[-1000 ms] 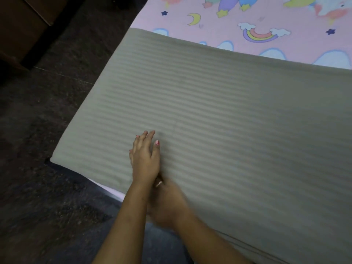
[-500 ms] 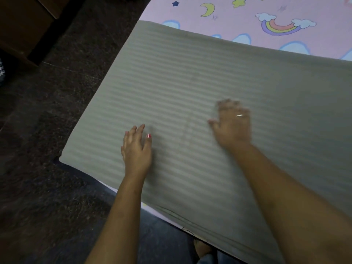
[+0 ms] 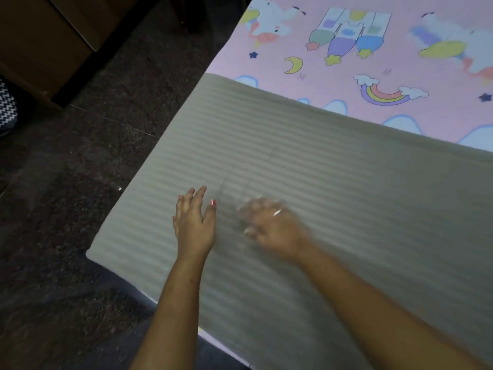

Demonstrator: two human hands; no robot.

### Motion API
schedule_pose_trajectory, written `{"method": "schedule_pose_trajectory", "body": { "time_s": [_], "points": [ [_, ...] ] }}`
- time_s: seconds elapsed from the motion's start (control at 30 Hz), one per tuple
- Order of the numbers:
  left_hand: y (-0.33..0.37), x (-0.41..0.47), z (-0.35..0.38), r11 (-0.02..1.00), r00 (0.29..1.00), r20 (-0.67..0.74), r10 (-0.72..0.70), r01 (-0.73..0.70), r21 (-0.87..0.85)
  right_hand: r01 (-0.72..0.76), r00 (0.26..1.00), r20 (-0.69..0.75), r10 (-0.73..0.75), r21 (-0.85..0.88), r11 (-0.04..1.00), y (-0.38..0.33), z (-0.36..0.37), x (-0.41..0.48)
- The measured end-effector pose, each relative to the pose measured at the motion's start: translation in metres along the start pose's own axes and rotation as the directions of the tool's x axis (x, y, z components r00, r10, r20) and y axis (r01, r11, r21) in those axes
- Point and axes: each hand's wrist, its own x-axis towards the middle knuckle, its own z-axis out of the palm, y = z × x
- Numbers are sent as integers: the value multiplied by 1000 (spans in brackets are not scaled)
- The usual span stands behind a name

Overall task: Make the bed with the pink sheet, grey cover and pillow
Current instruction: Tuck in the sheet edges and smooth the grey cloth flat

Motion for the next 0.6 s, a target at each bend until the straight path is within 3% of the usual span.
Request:
{"method": "schedule_pose_trajectory", "body": {
  "time_s": [0.07, 0.13, 0.27, 0.33, 0.4, 0.5, 0.6],
  "points": [
    [-1, 13, 12, 1000, 1000, 21, 3, -3, 4, -311, 945, -107, 309, -11, 950, 65, -32, 11],
    [-5, 28, 23, 999, 999, 41, 22, -23, 23, -519, 843, -219, 492, -89, 850, 120, -51, 17],
    [-20, 63, 35, 995, 993, 92, 72, -78, 66, -678, 724, -286, 628, -126, 724, 157, -53, 46],
    [-33, 79, 28, 990, 992, 85, 90, -98, 98, -655, 742, -312, 593, -155, 739, 131, -36, 86],
    [-50, 96, 12, 985, 992, 69, 103, -112, 134, -557, 818, -299, 492, -193, 808, 83, -12, 124],
    [-74, 117, -20, 974, 994, 42, 104, -110, 197, -344, 930, -198, 309, -171, 923, -14, 29, 153],
    [-95, 128, -50, 963, 999, 31, 32, -39, 266, -150, 987, -78, 141, -120, 981, -107, 65, 153]
  ]
}}
